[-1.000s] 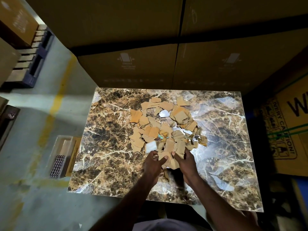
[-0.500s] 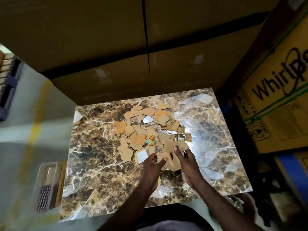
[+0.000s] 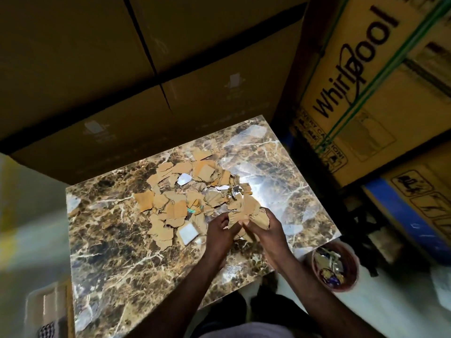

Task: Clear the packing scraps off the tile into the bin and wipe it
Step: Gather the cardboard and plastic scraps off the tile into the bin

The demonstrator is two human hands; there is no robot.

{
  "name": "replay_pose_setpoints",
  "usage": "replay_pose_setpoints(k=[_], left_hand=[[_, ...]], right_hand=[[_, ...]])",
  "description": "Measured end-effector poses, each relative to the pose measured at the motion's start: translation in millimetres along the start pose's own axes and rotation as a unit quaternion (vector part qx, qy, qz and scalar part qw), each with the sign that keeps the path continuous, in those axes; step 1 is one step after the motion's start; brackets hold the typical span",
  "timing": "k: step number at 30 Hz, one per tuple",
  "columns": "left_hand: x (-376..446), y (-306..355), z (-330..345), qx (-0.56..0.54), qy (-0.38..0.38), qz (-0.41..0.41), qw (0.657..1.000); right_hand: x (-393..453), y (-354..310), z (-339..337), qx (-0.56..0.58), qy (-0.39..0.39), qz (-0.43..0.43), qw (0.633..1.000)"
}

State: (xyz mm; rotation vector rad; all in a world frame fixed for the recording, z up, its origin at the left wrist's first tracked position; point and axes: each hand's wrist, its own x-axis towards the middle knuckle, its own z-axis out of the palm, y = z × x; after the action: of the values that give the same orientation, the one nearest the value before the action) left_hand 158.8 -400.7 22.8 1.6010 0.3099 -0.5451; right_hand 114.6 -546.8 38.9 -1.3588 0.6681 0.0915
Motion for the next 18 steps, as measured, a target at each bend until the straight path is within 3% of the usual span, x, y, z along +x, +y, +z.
replay_pose_setpoints(k=[8,13,18], left_hand=[[-3.9,10.4,86.6,0.045,-0.085,0.001,0.995],[-15.7,-5.9,178.4,0.099,-0.138,0.024,0.985],[-30.2,-40.5,283.2,0.164,-0.189,0.054,0.967]], right_hand=[[-7.2,6.7,-86.8,0.081,0.095,-0.01,0.992],[-20.9,19.4,-175.1,0.122,0.186,0.002,0.975],[-35.5,49.8,-283.2,0.087,0.261,0.002,0.961]])
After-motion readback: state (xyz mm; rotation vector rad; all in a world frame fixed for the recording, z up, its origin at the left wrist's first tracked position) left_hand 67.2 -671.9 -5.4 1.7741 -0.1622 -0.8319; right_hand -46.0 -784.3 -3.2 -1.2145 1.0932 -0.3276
